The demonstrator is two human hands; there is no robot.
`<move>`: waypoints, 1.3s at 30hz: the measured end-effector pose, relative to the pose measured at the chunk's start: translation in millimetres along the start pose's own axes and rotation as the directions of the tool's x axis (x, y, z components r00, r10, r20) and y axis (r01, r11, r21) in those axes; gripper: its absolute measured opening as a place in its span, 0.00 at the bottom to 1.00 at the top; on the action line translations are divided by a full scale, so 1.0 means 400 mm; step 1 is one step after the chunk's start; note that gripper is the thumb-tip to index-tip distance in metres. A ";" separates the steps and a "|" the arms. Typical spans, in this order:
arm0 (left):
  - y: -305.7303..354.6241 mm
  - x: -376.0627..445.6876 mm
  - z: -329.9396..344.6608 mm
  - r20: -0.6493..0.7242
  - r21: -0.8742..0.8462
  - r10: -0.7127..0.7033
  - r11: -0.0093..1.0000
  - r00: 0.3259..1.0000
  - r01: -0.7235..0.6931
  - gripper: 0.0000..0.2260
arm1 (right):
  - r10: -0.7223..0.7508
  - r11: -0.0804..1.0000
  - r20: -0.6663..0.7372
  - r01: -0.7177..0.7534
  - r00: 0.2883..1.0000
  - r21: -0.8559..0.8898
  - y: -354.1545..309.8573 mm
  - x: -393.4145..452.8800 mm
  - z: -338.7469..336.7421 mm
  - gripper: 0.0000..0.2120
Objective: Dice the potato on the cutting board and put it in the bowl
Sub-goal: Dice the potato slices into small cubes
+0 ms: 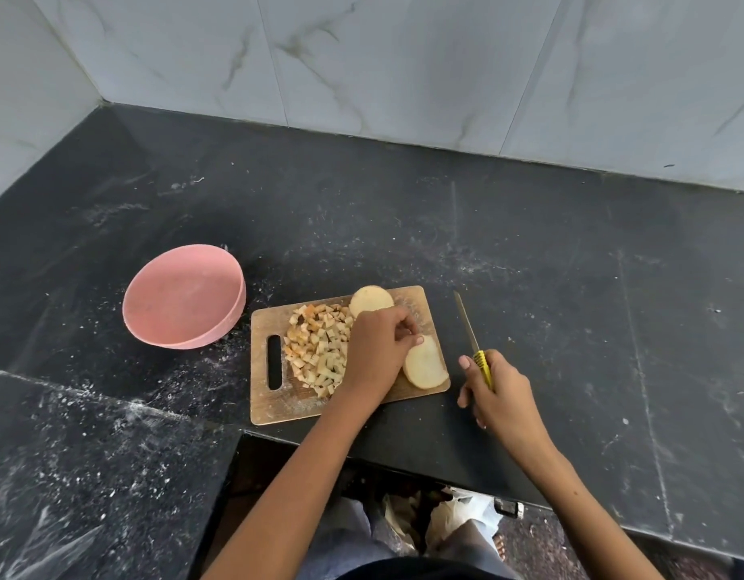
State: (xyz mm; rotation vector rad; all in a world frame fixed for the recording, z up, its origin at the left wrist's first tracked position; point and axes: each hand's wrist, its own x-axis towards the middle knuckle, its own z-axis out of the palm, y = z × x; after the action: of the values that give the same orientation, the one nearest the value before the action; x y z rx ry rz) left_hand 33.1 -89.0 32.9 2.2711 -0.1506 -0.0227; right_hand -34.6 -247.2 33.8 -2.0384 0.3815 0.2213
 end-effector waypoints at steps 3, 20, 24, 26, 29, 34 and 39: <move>-0.008 -0.013 -0.003 -0.027 0.259 0.168 0.953 0.985 -0.156 0.12 | -0.001 0.997 0.029 0.003 1.000 -0.077 0.004 -0.006 -0.002 0.14; -0.042 -0.071 0.025 0.115 0.503 0.199 0.833 0.973 -0.229 0.14 | 0.013 0.852 0.154 0.070 0.988 -0.519 -0.007 -0.025 0.038 0.15; -0.043 -0.076 0.025 0.102 0.532 0.196 0.818 0.975 -0.220 0.14 | 0.050 0.773 0.169 0.069 0.984 -0.630 -0.025 -0.025 0.049 0.12; -0.042 -0.080 0.028 0.094 0.549 0.196 0.808 0.976 -0.215 0.13 | 0.081 0.735 0.166 0.054 0.983 -0.676 -0.032 -0.025 0.055 0.07; -0.044 -0.086 0.034 0.087 0.555 0.193 0.805 0.977 -0.208 0.12 | 0.089 0.738 0.174 0.053 0.981 -0.673 -0.035 -0.032 0.059 0.06; -0.045 -0.089 0.039 0.080 0.574 0.206 0.790 0.975 -0.214 0.11 | 0.096 0.771 0.177 0.040 0.979 -0.635 -0.038 -0.035 0.052 0.11; -0.050 -0.090 0.045 0.064 0.571 0.209 0.794 0.976 -0.207 0.11 | 0.137 0.737 0.158 0.005 0.978 -0.676 -0.057 -0.028 0.066 0.06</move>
State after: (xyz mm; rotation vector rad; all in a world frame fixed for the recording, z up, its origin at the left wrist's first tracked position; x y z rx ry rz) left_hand -1.7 -85.6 4.8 2.8488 -0.4623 0.1651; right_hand -36.8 -211.9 43.6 -2.6911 0.2652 0.6901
